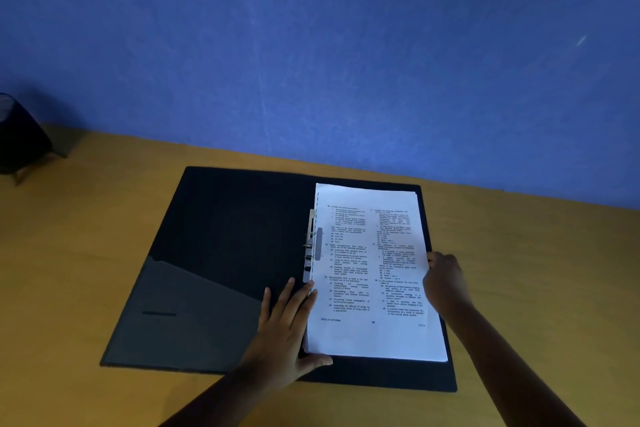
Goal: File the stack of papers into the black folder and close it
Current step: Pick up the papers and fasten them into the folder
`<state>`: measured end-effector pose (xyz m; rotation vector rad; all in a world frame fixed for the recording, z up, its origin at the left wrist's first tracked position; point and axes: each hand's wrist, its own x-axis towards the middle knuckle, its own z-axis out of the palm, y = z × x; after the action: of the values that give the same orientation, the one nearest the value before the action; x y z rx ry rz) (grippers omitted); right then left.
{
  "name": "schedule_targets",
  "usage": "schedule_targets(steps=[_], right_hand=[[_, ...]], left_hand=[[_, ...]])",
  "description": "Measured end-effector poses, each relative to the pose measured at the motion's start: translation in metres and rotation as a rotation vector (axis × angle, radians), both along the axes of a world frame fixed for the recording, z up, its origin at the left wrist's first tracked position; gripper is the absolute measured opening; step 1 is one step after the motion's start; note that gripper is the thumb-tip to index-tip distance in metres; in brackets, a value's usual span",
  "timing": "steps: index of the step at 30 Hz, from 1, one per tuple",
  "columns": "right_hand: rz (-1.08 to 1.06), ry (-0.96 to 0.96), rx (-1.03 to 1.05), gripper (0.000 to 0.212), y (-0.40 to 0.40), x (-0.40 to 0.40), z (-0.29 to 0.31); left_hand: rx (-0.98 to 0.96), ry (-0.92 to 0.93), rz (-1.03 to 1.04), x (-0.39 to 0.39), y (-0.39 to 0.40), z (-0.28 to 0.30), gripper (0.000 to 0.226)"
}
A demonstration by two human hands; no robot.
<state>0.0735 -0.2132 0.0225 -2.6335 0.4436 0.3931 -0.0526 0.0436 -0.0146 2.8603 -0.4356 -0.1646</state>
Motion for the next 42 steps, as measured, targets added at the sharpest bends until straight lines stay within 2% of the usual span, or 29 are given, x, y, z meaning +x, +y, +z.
schedule_targets(steps=[2,4,8,10,12,13,17,22,25,28,32,36,38,42], right_hand=[[0.006,0.004,-0.005,0.043,-0.001,-0.001,0.002],[0.049,-0.016,-0.040,0.047,-0.001,-0.003,0.005],[0.313,-0.111,-0.050,0.067,0.009,-0.012,0.011],[0.443,-0.084,-0.060,0.073,0.017,-0.013,0.013],[0.522,-0.033,-0.085,0.074,0.023,-0.013,0.013],[0.546,-0.008,-0.094,0.073,0.025,-0.013,0.012],[0.567,0.038,-0.123,0.069,0.027,-0.009,0.012],[0.597,0.043,-0.181,0.067,0.031,-0.006,0.011],[0.599,0.039,-0.194,0.066,0.031,-0.007,0.010],[0.597,0.031,-0.203,0.066,0.032,-0.008,0.009],[0.596,0.027,-0.208,0.066,0.032,-0.006,0.007],[0.594,0.035,-0.206,0.066,0.032,-0.005,0.006],[0.588,0.036,-0.206,0.066,0.032,-0.005,0.006],[0.589,0.038,-0.215,0.066,0.032,-0.005,0.005]], left_hand=[[-0.053,-0.025,0.027,-0.001,0.000,-0.002,0.093],[-0.193,-0.038,0.139,0.001,0.001,-0.001,0.090],[-0.324,-0.141,0.326,0.021,0.001,0.012,0.083],[-0.380,-0.173,0.382,0.041,0.001,0.021,0.068],[-0.437,-0.173,0.436,0.065,0.003,0.026,0.048],[-0.471,-0.146,0.460,0.077,0.005,0.027,0.044],[-0.648,0.074,0.544,0.118,0.011,0.032,0.046],[-0.605,0.272,0.519,0.151,0.006,0.031,0.052],[-0.699,0.347,0.518,0.157,-0.002,0.033,0.051],[-0.803,0.303,0.508,0.156,-0.008,0.031,0.047],[-0.878,0.146,0.545,0.149,-0.009,0.031,0.041],[-0.922,0.002,0.583,0.135,-0.006,0.034,0.024],[-0.993,-0.008,0.593,0.129,-0.003,0.034,0.019],[-1.093,0.096,0.549,0.117,0.001,0.036,0.016]])
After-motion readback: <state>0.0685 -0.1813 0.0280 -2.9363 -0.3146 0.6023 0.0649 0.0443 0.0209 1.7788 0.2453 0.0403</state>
